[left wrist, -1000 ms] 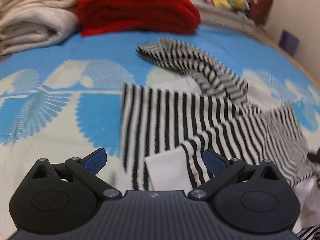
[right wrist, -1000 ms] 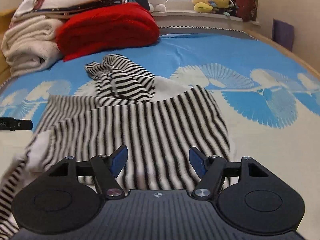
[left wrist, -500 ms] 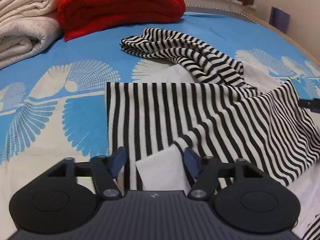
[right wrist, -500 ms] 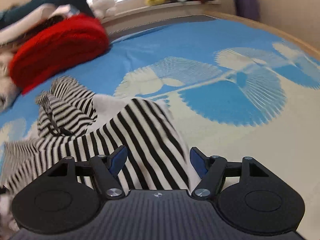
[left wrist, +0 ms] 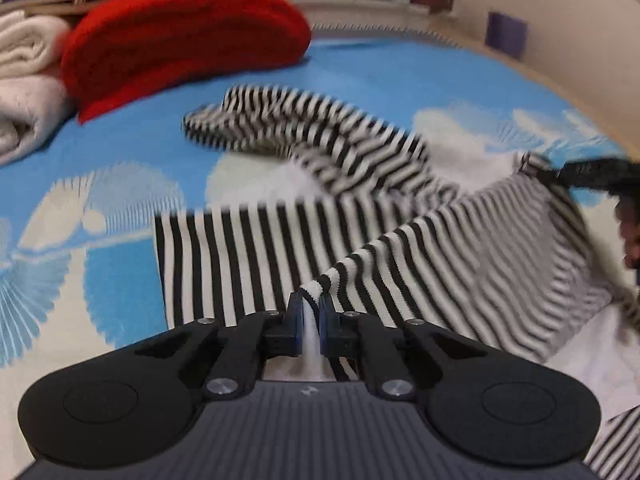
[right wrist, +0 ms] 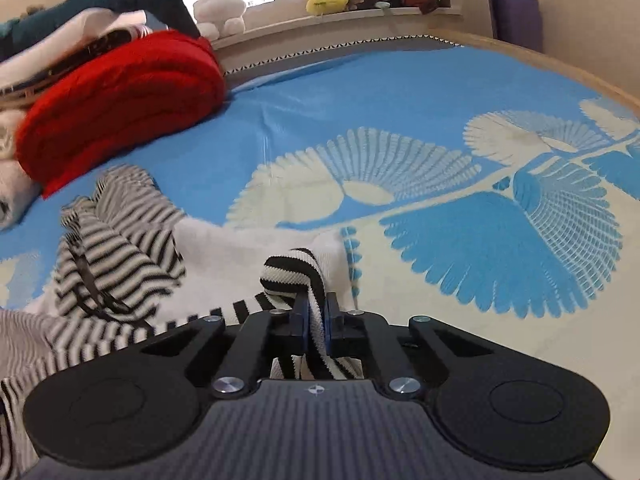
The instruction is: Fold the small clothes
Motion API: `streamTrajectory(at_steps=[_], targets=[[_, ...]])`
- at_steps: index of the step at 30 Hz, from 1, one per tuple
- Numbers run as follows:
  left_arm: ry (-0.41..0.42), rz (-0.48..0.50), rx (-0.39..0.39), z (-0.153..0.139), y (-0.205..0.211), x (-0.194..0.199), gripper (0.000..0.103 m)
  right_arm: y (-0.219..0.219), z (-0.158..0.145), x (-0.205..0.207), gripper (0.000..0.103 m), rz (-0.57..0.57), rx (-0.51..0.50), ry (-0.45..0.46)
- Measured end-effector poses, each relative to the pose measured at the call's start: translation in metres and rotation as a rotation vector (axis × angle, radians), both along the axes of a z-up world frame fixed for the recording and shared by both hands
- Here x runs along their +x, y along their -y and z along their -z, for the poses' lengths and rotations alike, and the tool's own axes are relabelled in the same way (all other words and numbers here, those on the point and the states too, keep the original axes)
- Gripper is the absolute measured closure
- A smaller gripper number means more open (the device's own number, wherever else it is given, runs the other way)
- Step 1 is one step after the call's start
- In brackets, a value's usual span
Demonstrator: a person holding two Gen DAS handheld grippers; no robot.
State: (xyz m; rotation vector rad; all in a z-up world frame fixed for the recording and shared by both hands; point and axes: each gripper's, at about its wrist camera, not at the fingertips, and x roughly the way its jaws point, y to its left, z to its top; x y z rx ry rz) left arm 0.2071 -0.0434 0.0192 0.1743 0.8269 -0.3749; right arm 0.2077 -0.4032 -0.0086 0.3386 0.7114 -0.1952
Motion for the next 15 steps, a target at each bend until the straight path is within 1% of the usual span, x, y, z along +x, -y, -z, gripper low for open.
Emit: streamTrajectory(at_steps=[1, 3, 5, 6, 7, 8, 9, 10, 11, 12, 13, 14, 15], targets=[[0.004, 0.013, -0.023, -0.011, -0.003, 0.002, 0.095, 0.005, -0.003, -0.002, 0.097, 0.005, 0.015, 0.005], [0.020, 0.014, -0.040, -0.023, -0.006, 0.010, 0.095, 0.016, -0.004, -0.006, 0.097, 0.022, 0.056, 0.011], [0.016, -0.014, -0.036, -0.021, -0.006, 0.028, 0.094, 0.024, 0.001, -0.007, 0.097, 0.045, 0.097, 0.009], [0.002, -0.031, -0.028, -0.015, -0.005, 0.042, 0.094, 0.026, 0.005, -0.006, 0.096, 0.054, 0.119, 0.005], [-0.014, -0.068, -0.006, -0.004, -0.003, 0.055, 0.086, 0.027, 0.010, -0.004, 0.096, 0.070, 0.139, -0.006], [-0.032, -0.114, 0.026, 0.008, -0.002, 0.066, 0.075, 0.026, 0.015, -0.003, 0.096, 0.087, 0.147, -0.018], [-0.054, -0.158, 0.089, 0.020, 0.000, 0.074, 0.061, 0.025, 0.020, -0.001, 0.095, 0.108, 0.148, -0.034], [-0.084, -0.197, 0.157, 0.030, 0.002, 0.080, 0.038, 0.023, 0.025, 0.000, 0.090, 0.127, 0.139, -0.049], [-0.075, -0.222, 0.186, 0.035, -0.001, 0.080, 0.024, 0.022, 0.027, 0.001, 0.080, 0.143, 0.130, -0.057], [-0.055, -0.231, 0.185, 0.035, -0.005, 0.076, 0.018, 0.021, 0.027, 0.001, 0.073, 0.158, 0.113, -0.061], [-0.030, -0.238, 0.170, 0.032, -0.010, 0.069, 0.010, 0.020, 0.024, 0.001, 0.060, 0.169, 0.090, -0.065], [-0.011, -0.236, 0.147, 0.027, -0.017, 0.062, 0.004, 0.020, 0.019, 0.000, 0.053, 0.173, 0.062, -0.056], [0.000, -0.235, 0.134, 0.023, -0.022, 0.054, 0.001, 0.020, 0.013, -0.002, 0.053, 0.167, 0.042, -0.036]])
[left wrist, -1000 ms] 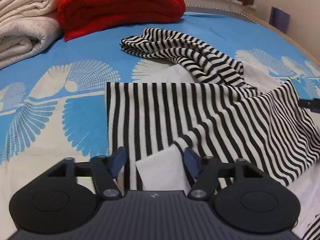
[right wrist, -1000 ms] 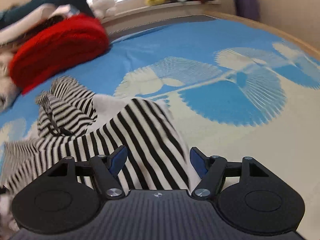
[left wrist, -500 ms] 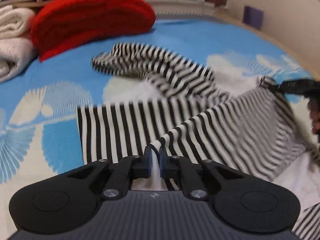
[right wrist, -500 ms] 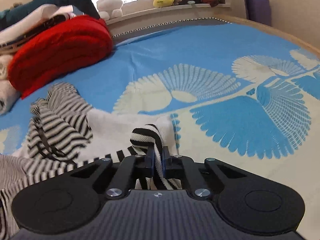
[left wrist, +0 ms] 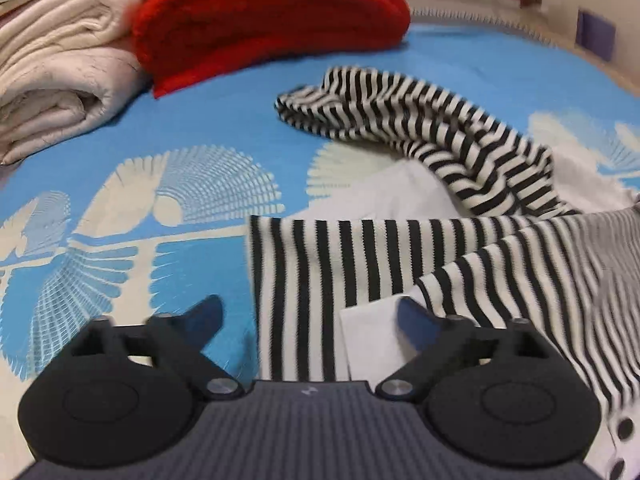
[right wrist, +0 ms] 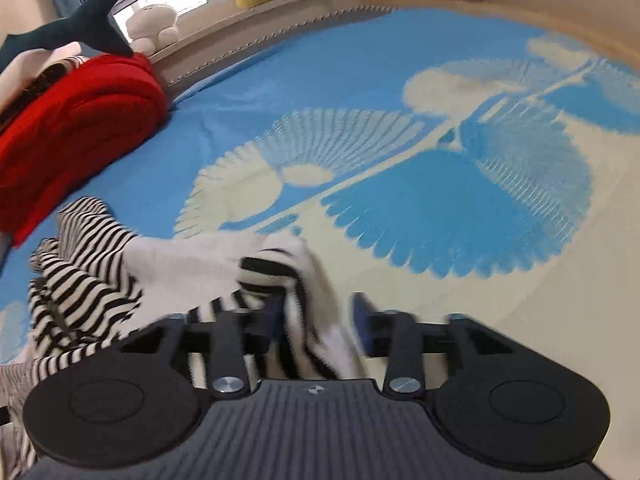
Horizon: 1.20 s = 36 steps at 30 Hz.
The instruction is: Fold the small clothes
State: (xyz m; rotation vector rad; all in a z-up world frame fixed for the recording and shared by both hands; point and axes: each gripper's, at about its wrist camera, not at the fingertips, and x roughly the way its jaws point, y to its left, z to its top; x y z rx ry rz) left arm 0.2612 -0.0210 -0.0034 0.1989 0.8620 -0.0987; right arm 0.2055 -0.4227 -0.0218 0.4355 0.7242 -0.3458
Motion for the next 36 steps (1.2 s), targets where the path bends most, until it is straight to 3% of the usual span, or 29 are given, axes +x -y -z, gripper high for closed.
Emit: streamTrajectory(at_steps=[4, 7, 10, 14, 19, 22, 26, 36], targets=[[0.003, -0.024, 0.010, -0.014, -0.015, -0.030, 0.001, -0.006, -0.027, -0.012, 0.053, -0.064, -0.038, 0.041], [-0.015, -0.043, -0.032, -0.028, -0.022, -0.070, 0.001, -0.019, -0.056, -0.033, 0.050, -0.116, -0.027, 0.046], [-0.028, -0.081, -0.063, -0.044, -0.027, -0.123, 0.000, -0.046, -0.091, -0.071, 0.037, -0.185, -0.052, 0.041], [-0.042, -0.114, -0.133, -0.050, -0.032, -0.197, 0.000, -0.086, -0.122, -0.155, 0.019, -0.224, -0.112, 0.093], [0.007, -0.092, -0.081, -0.037, -0.036, -0.274, 0.000, -0.129, -0.102, -0.280, 0.017, -0.206, -0.183, 0.176], [0.040, -0.115, -0.046, -0.026, -0.040, -0.305, 0.000, -0.148, -0.081, -0.319, 0.017, -0.236, -0.236, 0.121], [0.022, -0.160, -0.135, -0.019, -0.056, -0.322, 0.000, -0.150, -0.071, -0.345, 0.017, -0.240, -0.201, 0.137], [0.070, -0.193, -0.041, -0.016, -0.062, -0.345, 0.000, -0.155, -0.066, -0.363, 0.017, -0.257, -0.251, 0.153]])
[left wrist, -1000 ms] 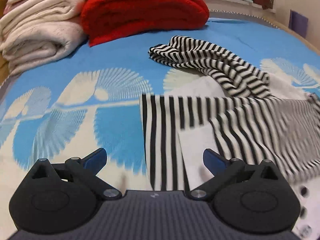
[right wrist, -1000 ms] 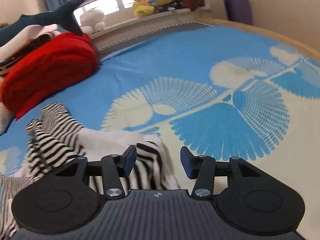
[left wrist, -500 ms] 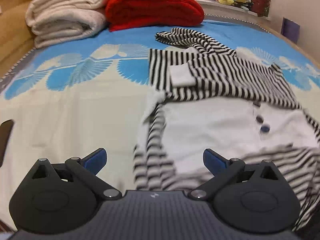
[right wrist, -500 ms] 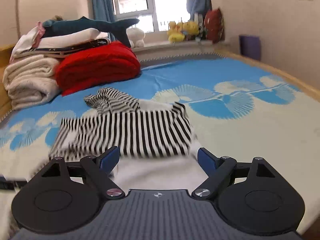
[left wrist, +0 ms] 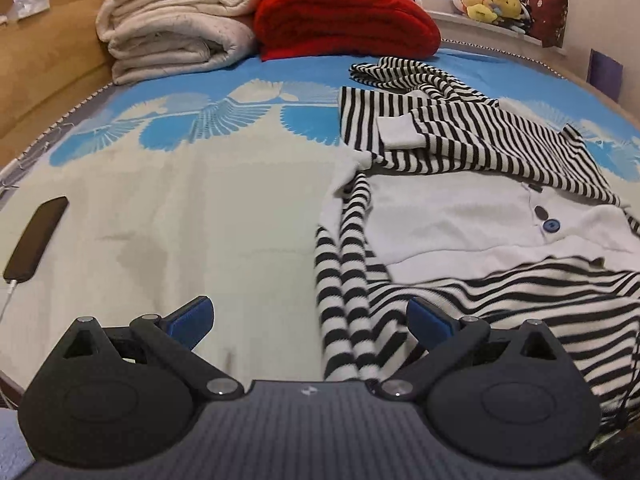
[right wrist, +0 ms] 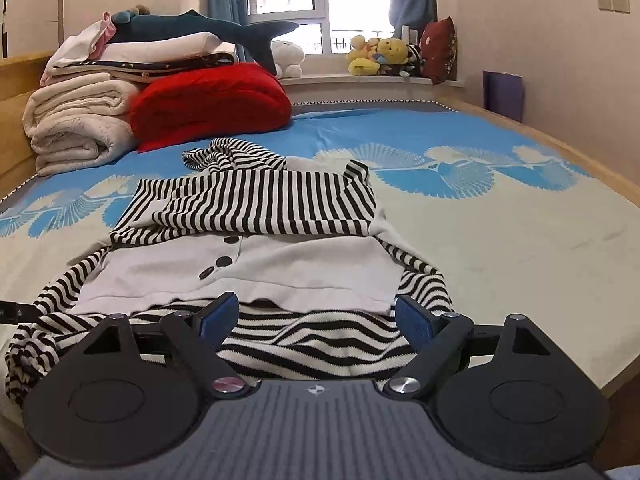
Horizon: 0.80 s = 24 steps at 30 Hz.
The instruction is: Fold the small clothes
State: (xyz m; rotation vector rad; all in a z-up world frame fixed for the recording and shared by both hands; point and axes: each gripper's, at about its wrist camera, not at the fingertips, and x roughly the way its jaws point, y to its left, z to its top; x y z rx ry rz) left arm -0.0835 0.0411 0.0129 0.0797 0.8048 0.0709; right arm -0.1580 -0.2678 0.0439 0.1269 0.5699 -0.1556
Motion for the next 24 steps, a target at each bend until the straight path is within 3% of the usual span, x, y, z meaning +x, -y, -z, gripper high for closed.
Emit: streamTrajectory(at_steps=[24], targets=[[-0.034, -0.017, -0.024, 0.010, -0.005, 0.015, 0.000, -0.003, 0.010, 0.018, 0.017, -0.006, -0.008, -0.038]])
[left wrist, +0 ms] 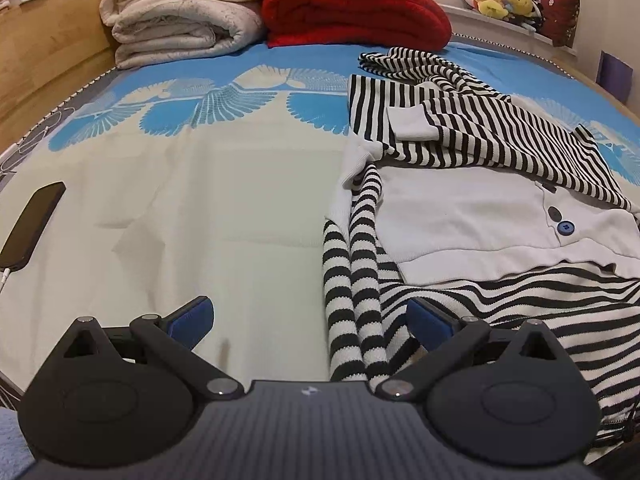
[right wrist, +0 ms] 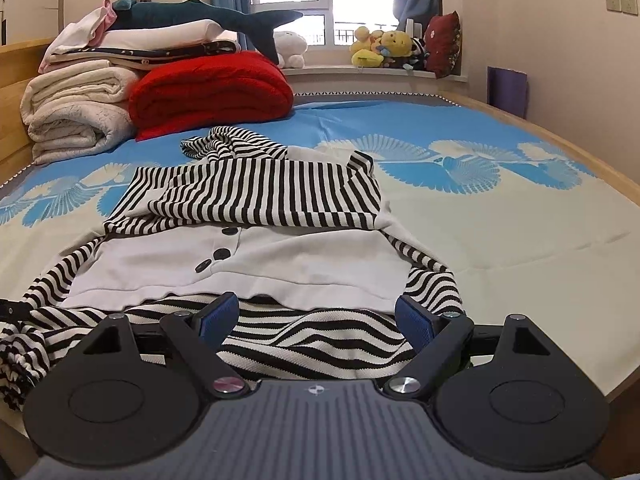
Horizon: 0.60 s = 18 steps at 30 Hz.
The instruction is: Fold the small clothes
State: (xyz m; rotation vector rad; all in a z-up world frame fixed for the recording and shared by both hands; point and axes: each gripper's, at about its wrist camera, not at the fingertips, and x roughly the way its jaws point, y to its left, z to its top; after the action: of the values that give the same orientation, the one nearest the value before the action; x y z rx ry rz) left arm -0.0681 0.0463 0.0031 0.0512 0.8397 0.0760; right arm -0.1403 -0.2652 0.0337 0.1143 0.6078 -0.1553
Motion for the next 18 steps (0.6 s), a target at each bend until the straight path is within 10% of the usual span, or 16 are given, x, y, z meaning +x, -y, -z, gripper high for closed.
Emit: streamTrajectory(at_steps=[13, 18], targets=[[-0.024, 0.033, -0.038, -0.002, 0.004, 0.001, 0.000, -0.001, -0.004, 0.001, 0.017, -0.011, 0.012, 0.015], [-0.092, 0.062, -0.242, -0.037, -0.025, 0.012, 0.001, 0.026, -0.053, -0.008, 0.017, 0.029, 0.147, 0.125]])
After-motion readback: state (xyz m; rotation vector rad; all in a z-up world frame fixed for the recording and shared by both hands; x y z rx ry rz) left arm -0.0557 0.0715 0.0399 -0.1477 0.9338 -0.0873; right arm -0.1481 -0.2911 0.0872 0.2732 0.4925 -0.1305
